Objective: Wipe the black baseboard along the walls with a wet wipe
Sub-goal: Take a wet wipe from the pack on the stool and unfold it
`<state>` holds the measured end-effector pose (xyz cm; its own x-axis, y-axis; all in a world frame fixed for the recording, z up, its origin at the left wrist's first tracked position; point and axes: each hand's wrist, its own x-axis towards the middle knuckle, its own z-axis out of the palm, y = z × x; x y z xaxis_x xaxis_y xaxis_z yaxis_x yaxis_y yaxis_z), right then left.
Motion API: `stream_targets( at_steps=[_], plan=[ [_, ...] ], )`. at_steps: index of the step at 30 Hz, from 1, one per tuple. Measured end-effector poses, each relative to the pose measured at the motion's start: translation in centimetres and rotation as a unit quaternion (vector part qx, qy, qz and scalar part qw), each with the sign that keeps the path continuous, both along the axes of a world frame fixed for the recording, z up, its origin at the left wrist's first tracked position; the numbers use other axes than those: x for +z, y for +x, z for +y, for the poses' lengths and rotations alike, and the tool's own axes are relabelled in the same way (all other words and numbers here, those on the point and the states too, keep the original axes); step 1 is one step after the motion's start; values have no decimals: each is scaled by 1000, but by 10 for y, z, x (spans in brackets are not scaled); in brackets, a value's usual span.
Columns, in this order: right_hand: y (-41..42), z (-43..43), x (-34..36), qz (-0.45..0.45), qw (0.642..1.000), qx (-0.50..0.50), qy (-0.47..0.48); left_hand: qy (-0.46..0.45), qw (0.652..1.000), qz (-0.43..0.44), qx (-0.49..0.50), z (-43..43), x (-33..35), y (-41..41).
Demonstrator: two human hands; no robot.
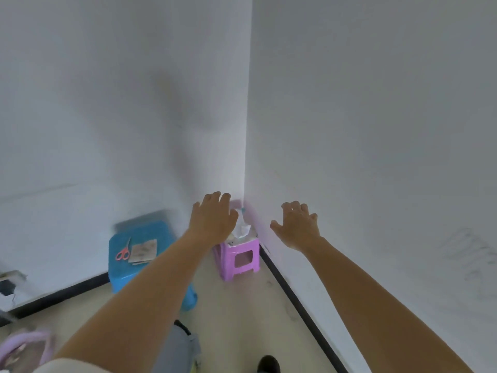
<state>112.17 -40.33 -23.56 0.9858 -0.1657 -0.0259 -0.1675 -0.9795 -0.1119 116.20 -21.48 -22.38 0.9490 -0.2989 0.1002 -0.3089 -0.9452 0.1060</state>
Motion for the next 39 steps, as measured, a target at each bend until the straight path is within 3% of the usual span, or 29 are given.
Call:
stream_targets(
  at_steps=[7, 12, 19, 28, 31, 35, 39],
  plan=[
    [201, -56, -86, 90, 996, 21, 15, -27, 994, 101, 44, -52, -98, 189],
    [318, -72, -138, 148, 987, 46, 46, -83, 969, 205, 105, -67, -163, 286],
    [417, -70, -262, 253, 961, 38, 100, -61, 943, 302, 128, -64, -272, 367],
    [493, -68, -482, 339, 930, -15, 142, -70, 901, 404, 142, -54, -501, 459],
    [508, -66, -539, 334, 926, -24, 173, -84, 907, 389, 134, -54, -551, 480],
    [525, -59, -589, 251, 943, -56, 213, -144, 928, 312, 141, -57, -596, 518],
    [526, -53, -606, 180, 947, -87, 251, -225, 895, 316, 218, -67, -616, 544]
  ],
)
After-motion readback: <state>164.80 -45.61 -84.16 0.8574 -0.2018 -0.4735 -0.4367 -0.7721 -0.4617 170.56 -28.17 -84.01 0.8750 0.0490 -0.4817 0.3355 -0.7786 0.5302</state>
